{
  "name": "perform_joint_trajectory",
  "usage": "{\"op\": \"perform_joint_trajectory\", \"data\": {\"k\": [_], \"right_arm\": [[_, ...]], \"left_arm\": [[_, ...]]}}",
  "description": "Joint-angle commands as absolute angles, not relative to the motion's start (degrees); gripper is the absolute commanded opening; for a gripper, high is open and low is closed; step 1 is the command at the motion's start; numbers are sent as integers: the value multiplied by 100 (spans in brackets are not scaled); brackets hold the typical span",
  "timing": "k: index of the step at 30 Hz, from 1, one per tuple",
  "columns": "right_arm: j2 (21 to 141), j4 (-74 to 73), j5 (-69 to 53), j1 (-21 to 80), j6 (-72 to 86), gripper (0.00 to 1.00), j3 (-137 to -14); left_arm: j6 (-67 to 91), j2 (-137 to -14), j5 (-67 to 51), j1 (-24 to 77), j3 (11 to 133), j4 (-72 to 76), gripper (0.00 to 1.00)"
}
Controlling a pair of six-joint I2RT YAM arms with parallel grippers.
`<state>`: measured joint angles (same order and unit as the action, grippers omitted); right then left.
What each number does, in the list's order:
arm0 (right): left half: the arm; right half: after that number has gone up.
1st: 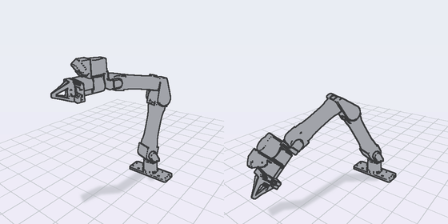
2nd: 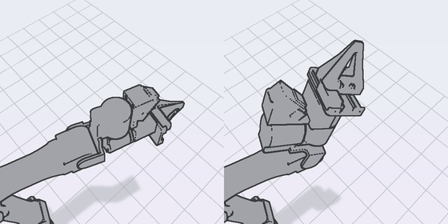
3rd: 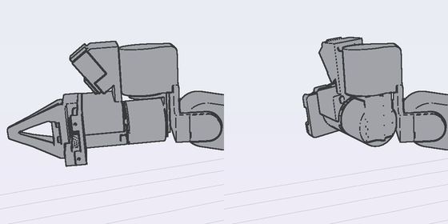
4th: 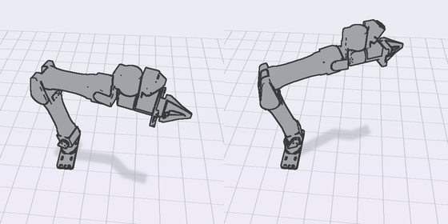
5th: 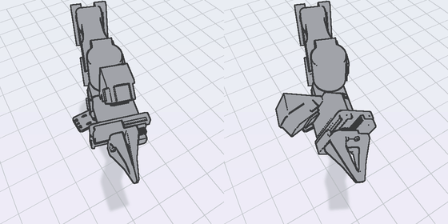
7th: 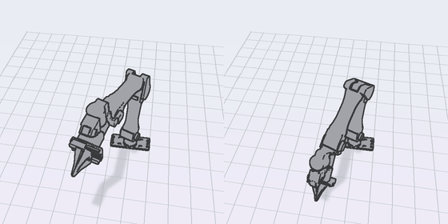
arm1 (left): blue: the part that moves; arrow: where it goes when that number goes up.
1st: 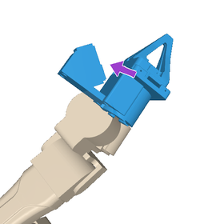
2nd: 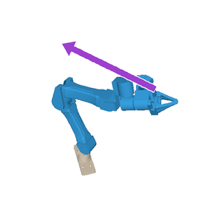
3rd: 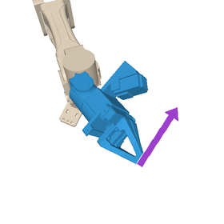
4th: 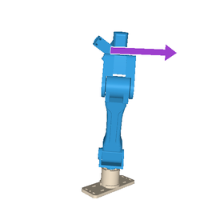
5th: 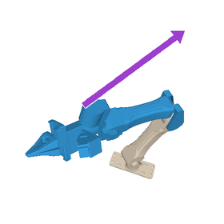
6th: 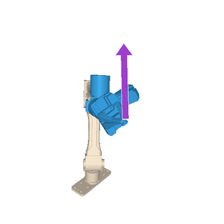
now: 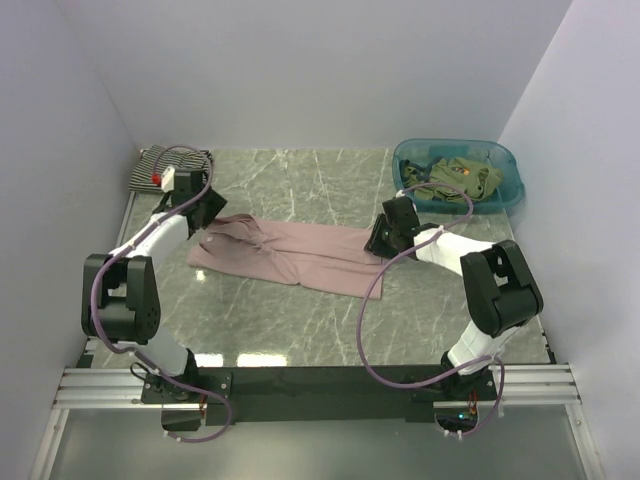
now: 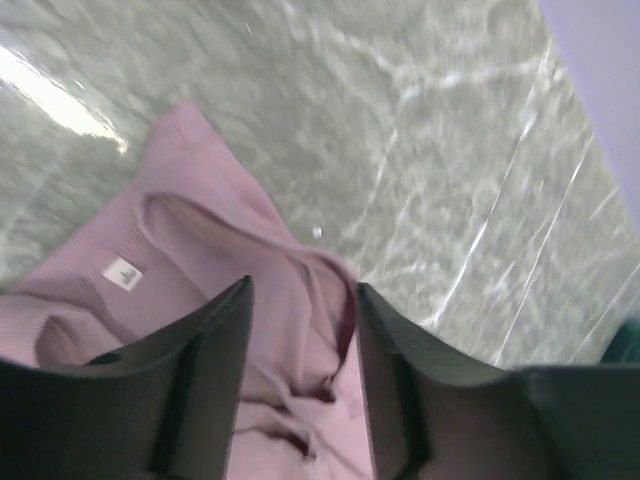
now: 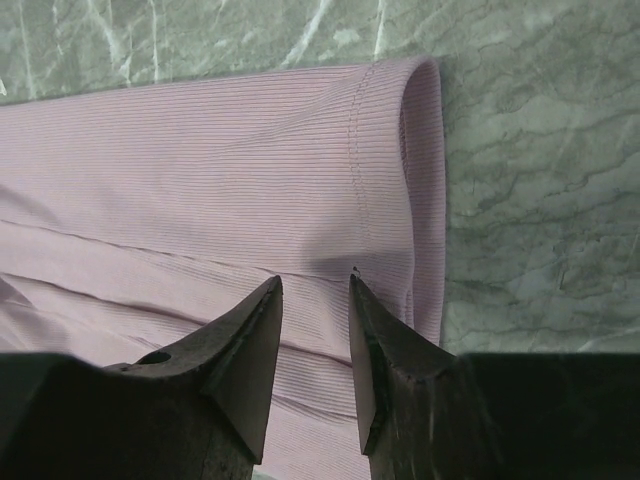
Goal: Fold and stack the tank tops
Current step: Fold the tank top
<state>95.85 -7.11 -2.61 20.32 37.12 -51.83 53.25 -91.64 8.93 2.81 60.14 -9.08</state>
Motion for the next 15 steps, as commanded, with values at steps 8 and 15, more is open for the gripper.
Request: {"op": "perform_joint_trajectory", "data": {"k": [8,15], "right_arm": [[9281,-879,-202,2030,3647,40,-5432],[9229,-861,-202,2039,3656,40,-5405]], "left_arm": [[5071,-9975,342,1105,7040,-1643,47],[5756,-10239,842,1678,7075,-2311,34]]}}
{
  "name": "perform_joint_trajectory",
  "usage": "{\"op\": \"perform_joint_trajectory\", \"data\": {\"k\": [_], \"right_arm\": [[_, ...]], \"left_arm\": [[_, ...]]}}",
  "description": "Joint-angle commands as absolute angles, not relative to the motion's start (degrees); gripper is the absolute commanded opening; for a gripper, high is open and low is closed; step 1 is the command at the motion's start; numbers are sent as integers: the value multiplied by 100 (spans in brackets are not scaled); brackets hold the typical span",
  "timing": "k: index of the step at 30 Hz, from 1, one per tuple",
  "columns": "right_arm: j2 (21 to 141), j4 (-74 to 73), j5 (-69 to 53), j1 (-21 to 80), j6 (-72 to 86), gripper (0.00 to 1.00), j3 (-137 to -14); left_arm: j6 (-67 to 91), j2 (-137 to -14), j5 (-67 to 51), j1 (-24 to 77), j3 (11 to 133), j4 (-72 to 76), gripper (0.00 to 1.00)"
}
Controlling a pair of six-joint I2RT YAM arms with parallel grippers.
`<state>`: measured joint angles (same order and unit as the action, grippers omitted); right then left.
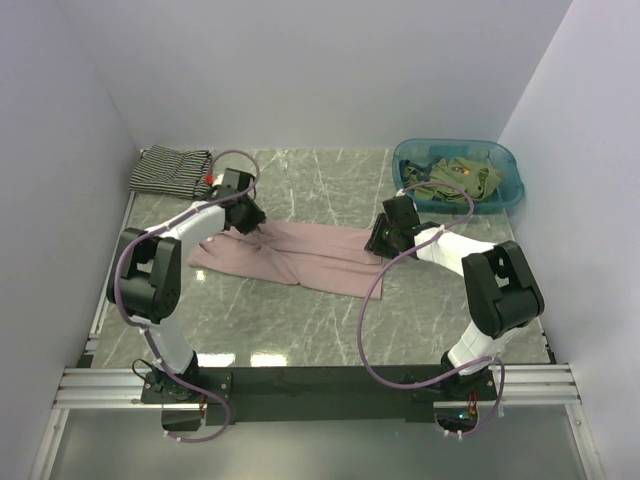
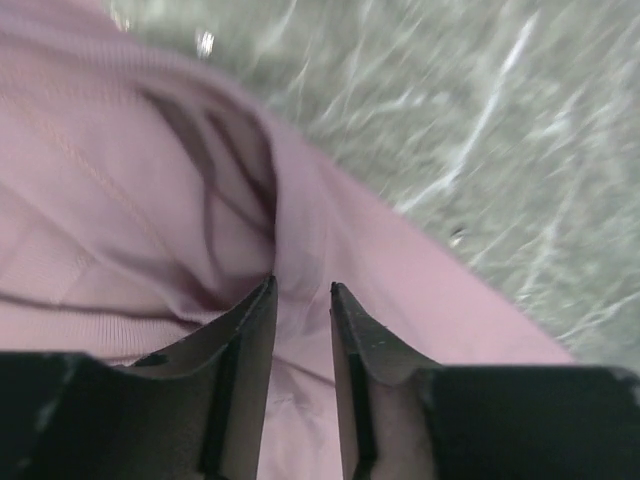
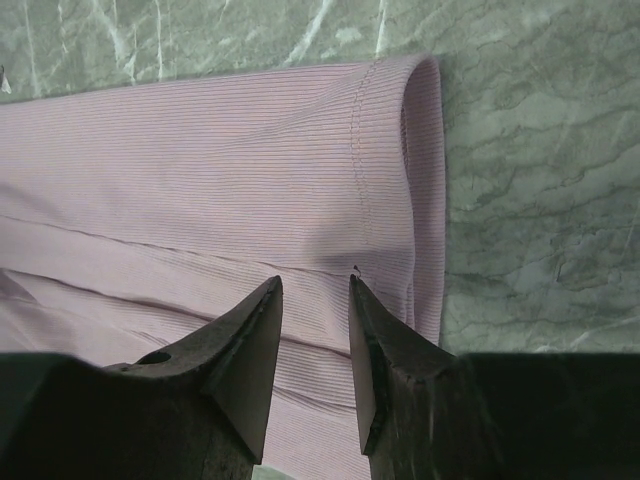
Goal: Fold and stack the tank tops
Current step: Fold the tank top
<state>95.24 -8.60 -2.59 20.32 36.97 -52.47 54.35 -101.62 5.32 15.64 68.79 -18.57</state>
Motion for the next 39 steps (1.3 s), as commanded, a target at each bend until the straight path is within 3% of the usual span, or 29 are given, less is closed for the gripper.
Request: {"op": "perform_joint_trajectory", "data": {"k": [1,26,30,33,35,39], "right_arm": [[9229,-861,-202,2039,3665,40,-5405],[9220,-826,-211,2048,3630,40,-5291],[9229,-809,-220,2048,3647,40,-5282],[9220,-800,-211,2057,3648,40,-5282],[9202,-817,-202,2048,3639,40,-5282],[9185,-826,-193,2048,3639,40,-5273]], "left_arm": [[5783,-10300,896,1740,7110,-2399,33],[5871,-10626,1318,2136,6987,-2452,33],[5801,-10652,1292,2136,7040,-2408,25],[5748,-10635,1266,2136,7040,-2356,14],[5704,-10635,1292,2118,7093,-2373,1],[5608,-10495,1309,2101,7172,-2294,1]]}}
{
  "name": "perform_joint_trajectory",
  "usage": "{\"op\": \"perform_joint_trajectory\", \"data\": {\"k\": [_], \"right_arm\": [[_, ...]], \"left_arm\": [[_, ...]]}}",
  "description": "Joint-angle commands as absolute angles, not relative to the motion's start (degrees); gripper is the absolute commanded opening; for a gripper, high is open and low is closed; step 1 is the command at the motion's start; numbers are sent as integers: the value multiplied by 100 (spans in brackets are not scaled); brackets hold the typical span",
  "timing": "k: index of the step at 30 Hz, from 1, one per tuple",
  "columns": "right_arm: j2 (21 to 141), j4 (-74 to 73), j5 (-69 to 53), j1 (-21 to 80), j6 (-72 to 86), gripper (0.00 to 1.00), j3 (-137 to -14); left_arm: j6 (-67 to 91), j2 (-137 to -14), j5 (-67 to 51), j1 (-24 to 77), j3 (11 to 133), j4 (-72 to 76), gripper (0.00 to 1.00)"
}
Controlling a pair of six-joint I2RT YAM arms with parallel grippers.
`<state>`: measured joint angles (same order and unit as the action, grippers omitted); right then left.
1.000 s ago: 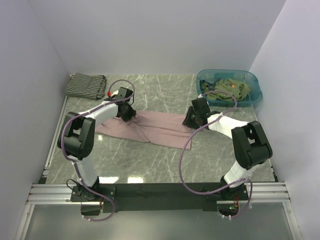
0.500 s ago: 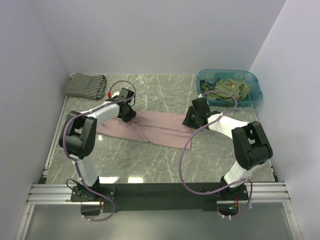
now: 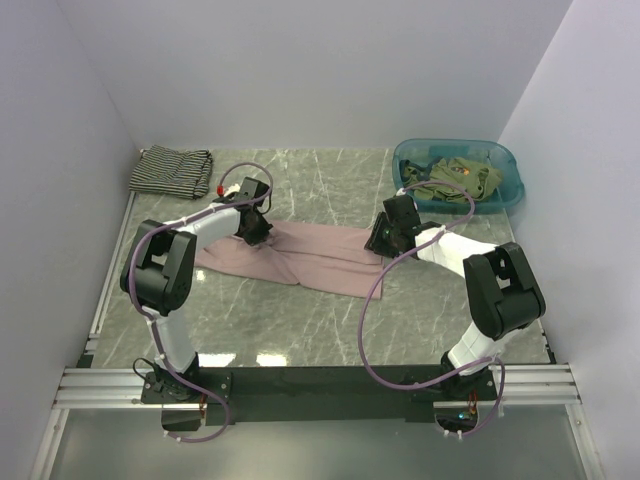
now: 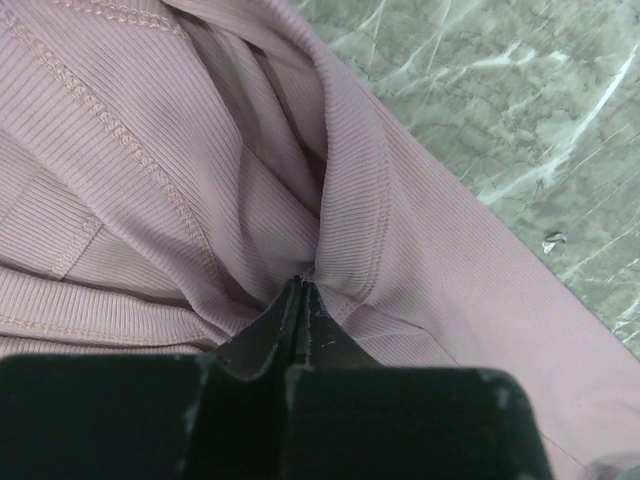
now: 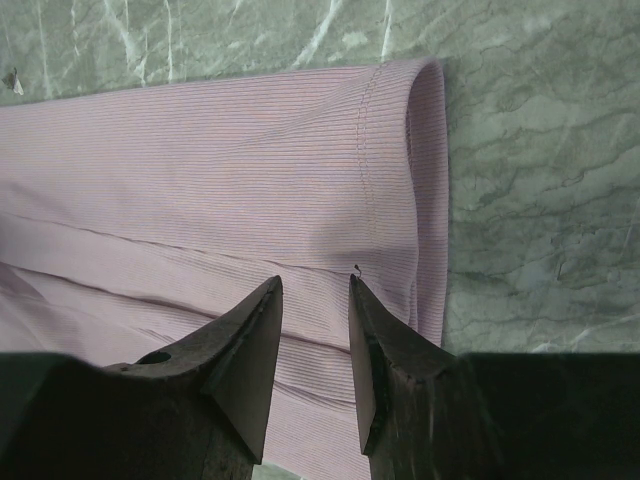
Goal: Fold and stack the tank tops
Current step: Fold the tank top
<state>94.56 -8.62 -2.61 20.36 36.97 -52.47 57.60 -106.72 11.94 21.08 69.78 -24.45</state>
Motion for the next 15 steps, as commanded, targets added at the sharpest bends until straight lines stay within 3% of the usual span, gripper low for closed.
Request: {"op": "perform_joint_trajectory", "data": {"k": [1,13,15], "right_arm": [[9185,-817,-185,2057,3630,40,-5265],[9185,-817,-167,2048,3630,40,-5247],[9202,-800,-185,2048,3621,40,-5247]], "left_arm": [[5581,-10459,1310,2083,7198,-2277,1],[5564,-9931,1179,1899,6785,-2039,1],[5511,-10097,1125,1863,6899,-2083,10]]}}
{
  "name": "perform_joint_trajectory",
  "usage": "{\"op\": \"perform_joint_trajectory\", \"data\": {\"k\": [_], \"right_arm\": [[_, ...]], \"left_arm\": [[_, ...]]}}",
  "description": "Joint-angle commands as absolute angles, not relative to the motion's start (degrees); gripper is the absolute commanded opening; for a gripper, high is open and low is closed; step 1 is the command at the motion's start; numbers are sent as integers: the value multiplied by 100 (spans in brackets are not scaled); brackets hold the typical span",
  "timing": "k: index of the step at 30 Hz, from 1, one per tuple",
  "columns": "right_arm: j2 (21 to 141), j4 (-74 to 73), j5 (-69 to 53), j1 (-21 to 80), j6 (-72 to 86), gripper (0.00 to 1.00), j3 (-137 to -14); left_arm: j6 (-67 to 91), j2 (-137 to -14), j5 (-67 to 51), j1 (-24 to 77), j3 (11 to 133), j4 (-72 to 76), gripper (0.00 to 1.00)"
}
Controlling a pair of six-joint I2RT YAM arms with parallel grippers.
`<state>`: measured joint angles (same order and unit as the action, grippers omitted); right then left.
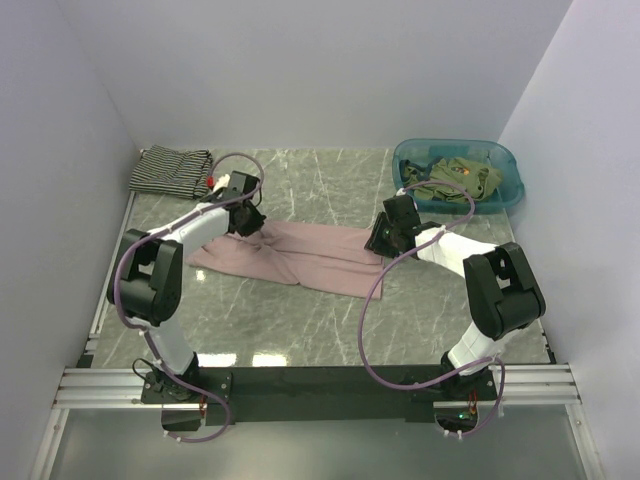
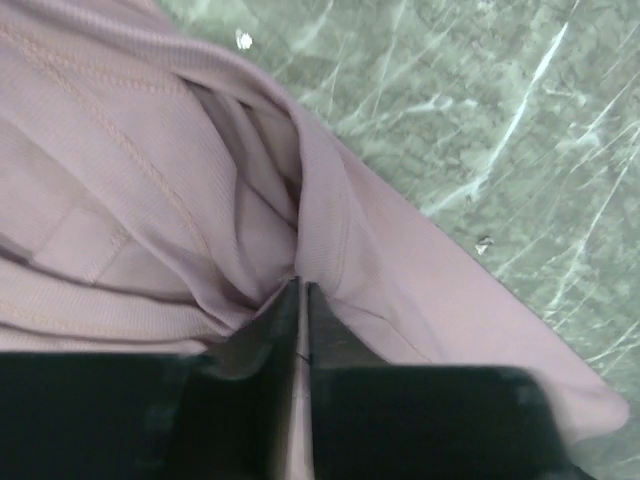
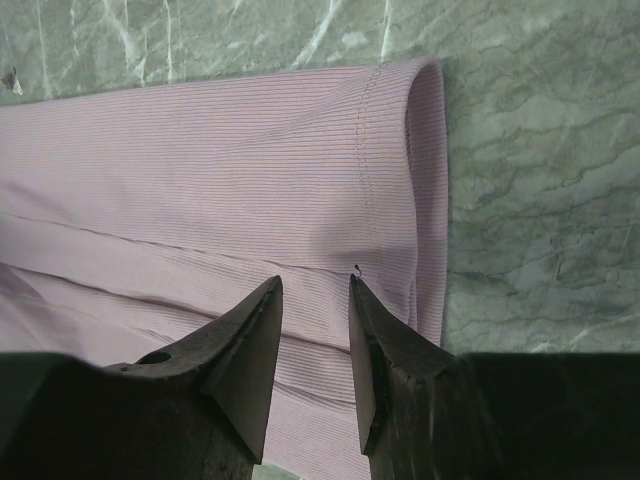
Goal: Fold and stack the tank tops
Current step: Fold the tank top
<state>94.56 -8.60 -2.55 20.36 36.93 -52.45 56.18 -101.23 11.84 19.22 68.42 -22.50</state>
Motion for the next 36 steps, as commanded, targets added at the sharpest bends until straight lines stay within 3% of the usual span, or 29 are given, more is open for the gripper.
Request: {"op": "perform_joint_trajectory", "data": {"k": [1,4,15,26,36], "right_arm": [[9202,-809,-185,2048,3630,40,-5247],[9185,-826,-158,2048,3612,40,-5247],[9176,-817,-132,2048,3630,40,-5238],[9193,-800,-114,2048,3630,40,-5221],[9185,-809,-88,2048,3621,40,-5195]], "left_arm": [[5459,-10168,1064,1863,6943,-2100,18],[5379,-10432,1028,1854,7119,-2180,27],[5212,-10705,861,1846,7198,-1810,32],[5212,-10767,756,1846,7154,-1538,21],[5115,-10618,651,1802,7207,-1538,1]]}}
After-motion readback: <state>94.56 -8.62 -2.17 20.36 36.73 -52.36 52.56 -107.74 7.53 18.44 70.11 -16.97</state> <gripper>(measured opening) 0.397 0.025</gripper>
